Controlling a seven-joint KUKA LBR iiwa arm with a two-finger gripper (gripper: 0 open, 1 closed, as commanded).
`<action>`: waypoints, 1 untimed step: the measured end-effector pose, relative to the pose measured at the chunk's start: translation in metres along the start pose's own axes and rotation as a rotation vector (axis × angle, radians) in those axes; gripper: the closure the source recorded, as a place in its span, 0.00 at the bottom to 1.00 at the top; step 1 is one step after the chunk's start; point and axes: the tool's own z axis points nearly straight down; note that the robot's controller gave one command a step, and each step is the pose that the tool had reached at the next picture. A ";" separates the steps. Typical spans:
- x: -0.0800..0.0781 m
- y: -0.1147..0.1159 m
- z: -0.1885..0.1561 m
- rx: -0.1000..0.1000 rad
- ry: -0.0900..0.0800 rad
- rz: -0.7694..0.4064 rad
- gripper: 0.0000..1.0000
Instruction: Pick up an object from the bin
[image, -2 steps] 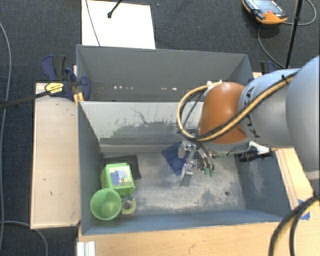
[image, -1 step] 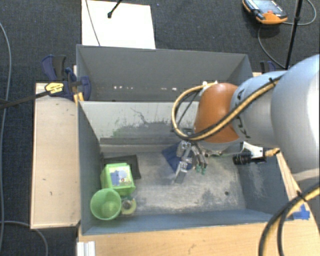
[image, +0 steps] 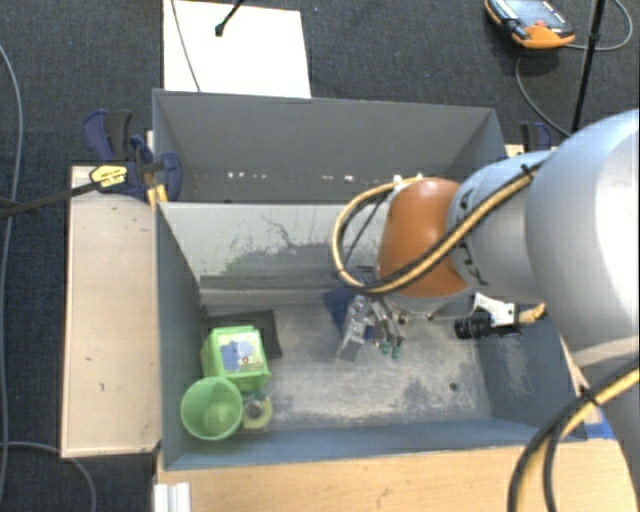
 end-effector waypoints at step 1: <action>0.000 0.000 0.000 0.000 0.000 0.000 1.00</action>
Offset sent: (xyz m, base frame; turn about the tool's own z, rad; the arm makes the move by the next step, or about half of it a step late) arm 0.0001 0.0000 0.0831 0.0000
